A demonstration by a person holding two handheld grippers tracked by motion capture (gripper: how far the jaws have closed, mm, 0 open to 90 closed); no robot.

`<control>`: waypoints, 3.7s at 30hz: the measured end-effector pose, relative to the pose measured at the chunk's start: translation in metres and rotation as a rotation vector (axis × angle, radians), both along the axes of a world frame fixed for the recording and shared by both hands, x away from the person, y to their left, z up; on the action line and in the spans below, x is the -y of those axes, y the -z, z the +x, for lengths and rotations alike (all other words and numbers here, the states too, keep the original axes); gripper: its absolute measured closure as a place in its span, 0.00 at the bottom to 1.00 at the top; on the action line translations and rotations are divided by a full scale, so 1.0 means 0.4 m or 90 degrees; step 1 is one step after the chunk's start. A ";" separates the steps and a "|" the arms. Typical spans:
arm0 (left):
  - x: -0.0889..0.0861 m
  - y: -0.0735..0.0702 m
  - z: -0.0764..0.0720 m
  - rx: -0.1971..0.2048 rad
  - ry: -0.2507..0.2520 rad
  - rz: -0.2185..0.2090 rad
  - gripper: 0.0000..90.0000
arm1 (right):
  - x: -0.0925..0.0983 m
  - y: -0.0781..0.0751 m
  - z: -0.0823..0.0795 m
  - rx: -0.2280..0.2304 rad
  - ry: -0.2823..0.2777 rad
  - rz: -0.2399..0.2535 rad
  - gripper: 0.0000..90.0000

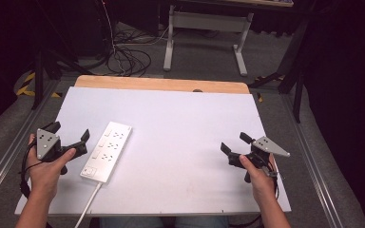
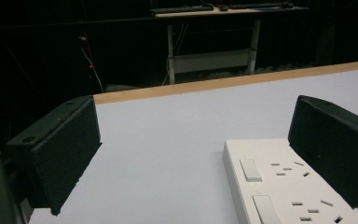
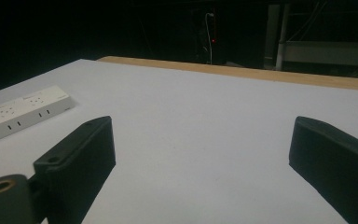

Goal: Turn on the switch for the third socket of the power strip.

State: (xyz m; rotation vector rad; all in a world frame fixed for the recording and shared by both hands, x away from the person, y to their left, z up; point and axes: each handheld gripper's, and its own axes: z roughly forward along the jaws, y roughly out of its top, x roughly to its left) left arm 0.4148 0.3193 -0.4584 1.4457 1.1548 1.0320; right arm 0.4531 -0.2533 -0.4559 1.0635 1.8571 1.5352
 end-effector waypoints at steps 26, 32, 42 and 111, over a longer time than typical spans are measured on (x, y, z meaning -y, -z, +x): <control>-0.009 -0.004 -0.004 -0.006 0.018 0.002 0.38 | 0.003 0.001 0.003 -0.006 0.007 0.006 0.09; -0.012 -0.005 -0.006 -0.009 0.026 0.005 0.48 | 0.003 0.001 0.003 -0.005 0.007 0.007 0.09; -0.018 -0.017 -0.012 -0.029 0.043 -0.012 0.66 | 0.003 0.001 0.003 -0.006 0.008 0.008 0.09; 0.010 -0.025 0.013 -0.070 0.087 0.015 1.00 | 0.005 0.006 0.001 -0.019 0.010 0.009 0.11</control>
